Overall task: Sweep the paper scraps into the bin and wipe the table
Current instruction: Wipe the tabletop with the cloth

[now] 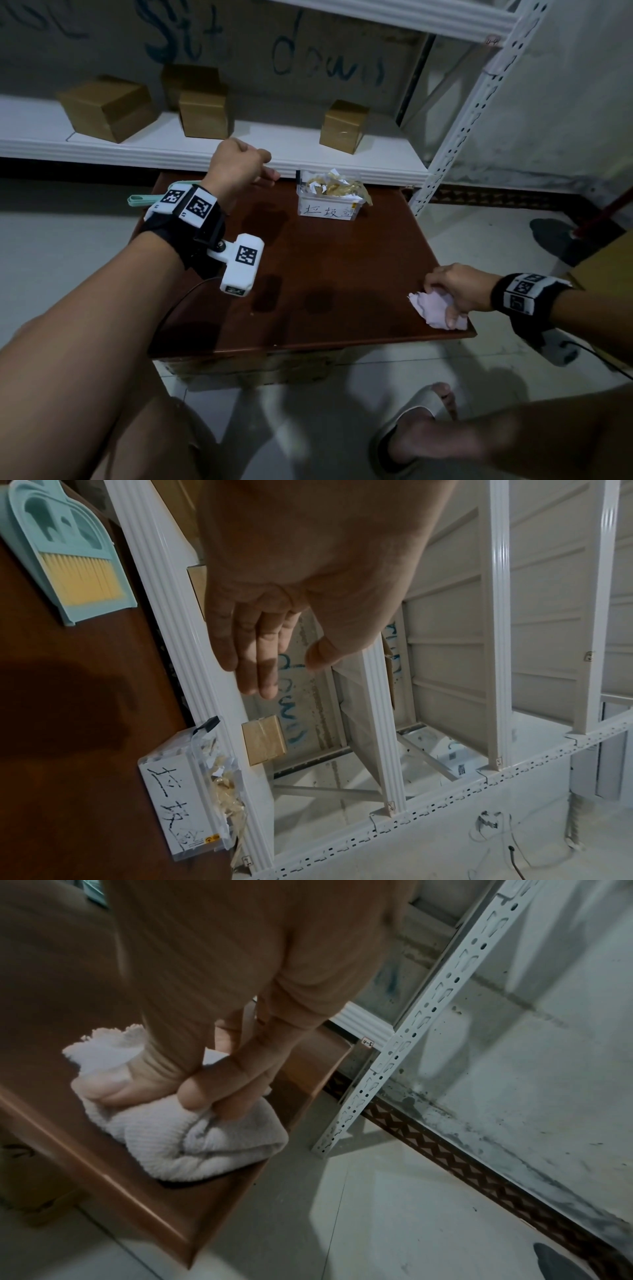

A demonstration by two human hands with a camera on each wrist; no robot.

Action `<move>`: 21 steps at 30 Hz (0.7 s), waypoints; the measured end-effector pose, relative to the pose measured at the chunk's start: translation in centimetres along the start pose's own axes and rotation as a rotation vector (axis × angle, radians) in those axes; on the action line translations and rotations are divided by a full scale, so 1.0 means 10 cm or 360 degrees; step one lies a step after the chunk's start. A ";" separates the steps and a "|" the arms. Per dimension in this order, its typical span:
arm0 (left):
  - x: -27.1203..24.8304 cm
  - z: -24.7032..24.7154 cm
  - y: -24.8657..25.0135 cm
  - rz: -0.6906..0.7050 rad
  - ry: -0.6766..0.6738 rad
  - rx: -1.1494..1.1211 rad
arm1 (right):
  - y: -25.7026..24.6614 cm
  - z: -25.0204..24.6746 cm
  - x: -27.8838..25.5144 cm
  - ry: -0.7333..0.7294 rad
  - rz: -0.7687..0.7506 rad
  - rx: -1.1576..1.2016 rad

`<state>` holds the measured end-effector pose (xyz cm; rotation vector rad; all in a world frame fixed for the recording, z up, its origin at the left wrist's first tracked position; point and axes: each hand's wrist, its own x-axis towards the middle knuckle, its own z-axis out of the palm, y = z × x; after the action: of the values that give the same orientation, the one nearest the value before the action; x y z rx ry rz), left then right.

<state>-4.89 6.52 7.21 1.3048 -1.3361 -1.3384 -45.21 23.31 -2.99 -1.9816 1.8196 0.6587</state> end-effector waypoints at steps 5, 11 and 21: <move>0.01 0.00 0.00 -0.0019 0.0006 -0.0021 | 0.00 -0.01 0.04 -0.0034 0.0011 0.0029; 0.01 0.01 0.00 -0.0023 0.0002 -0.0030 | -0.03 -0.02 0.03 -0.0051 0.0056 0.0049; -0.04 -0.01 -0.01 -0.0017 -0.0036 0.0037 | -0.07 -0.04 -0.04 -0.0031 0.0088 0.0184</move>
<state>-4.75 6.90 7.20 1.3173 -1.3656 -1.3522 -44.54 23.47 -2.43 -1.8505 1.8633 0.5739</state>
